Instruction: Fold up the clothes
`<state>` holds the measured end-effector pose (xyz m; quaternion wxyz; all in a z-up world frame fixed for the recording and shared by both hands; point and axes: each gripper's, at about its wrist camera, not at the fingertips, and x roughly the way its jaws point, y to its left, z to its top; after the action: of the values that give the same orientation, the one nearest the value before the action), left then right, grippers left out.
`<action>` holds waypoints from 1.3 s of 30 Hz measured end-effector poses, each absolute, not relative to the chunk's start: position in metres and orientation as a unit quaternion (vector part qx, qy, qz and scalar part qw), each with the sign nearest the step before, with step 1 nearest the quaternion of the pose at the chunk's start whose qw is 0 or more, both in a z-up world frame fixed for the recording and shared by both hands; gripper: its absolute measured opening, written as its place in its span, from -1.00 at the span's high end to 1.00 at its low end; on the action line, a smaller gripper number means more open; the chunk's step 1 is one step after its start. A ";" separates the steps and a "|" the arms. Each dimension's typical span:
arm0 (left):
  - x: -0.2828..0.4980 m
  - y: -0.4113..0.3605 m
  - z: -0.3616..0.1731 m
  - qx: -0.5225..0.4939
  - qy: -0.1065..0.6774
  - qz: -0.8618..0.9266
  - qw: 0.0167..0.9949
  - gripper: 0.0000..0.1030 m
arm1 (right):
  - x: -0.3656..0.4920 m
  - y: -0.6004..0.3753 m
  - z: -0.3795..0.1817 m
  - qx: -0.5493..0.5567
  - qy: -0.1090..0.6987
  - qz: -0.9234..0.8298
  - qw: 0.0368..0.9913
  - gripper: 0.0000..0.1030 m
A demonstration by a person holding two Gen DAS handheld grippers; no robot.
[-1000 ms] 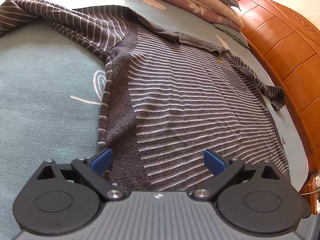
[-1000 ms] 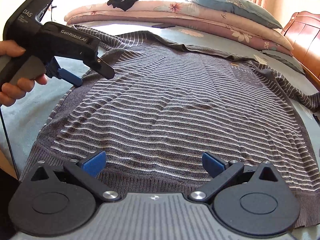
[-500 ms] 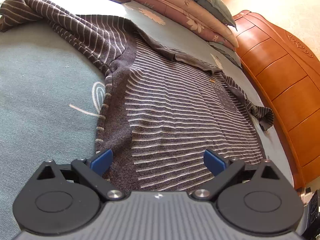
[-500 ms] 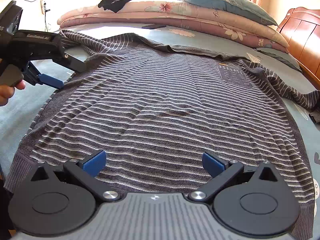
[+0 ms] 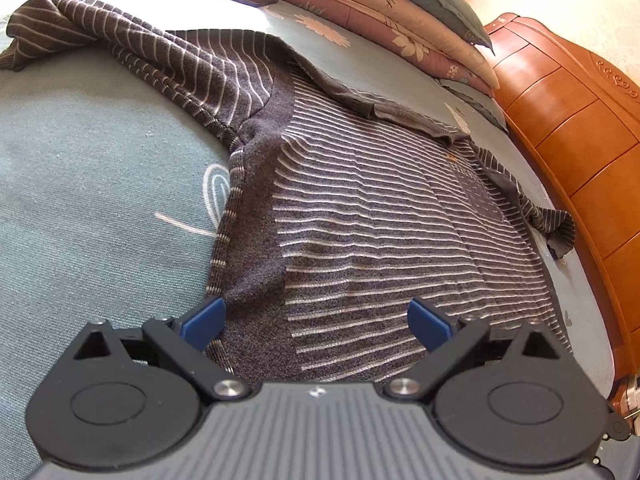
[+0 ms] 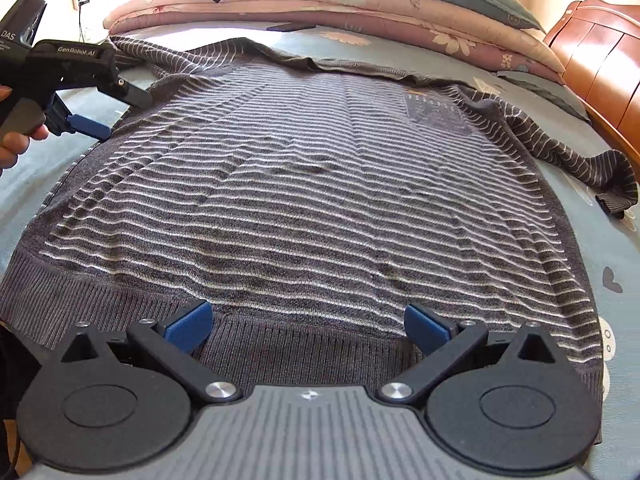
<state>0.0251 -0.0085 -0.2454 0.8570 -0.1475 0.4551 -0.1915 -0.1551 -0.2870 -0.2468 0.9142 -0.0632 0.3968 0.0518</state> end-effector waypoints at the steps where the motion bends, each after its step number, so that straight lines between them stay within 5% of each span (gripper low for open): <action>1: 0.025 -0.011 -0.245 -0.138 0.455 -0.190 0.859 -0.89 | -0.156 -0.286 -0.245 -0.060 0.391 0.051 0.917 -1.00; 29: 0.023 -0.013 -0.246 -0.131 0.455 -0.193 0.859 -0.90 | -0.157 -0.280 -0.240 0.008 0.386 0.083 0.919 -1.00; 39: 0.026 0.003 -0.247 -0.181 0.452 -0.208 0.848 -0.91 | -0.134 -0.223 -0.260 -0.057 0.385 0.103 0.915 -1.00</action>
<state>0.0263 0.0026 -0.2467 0.8480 -0.1811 0.4523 -0.2085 -0.1338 -0.2230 -0.2604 0.9152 -0.0568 0.3854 0.1030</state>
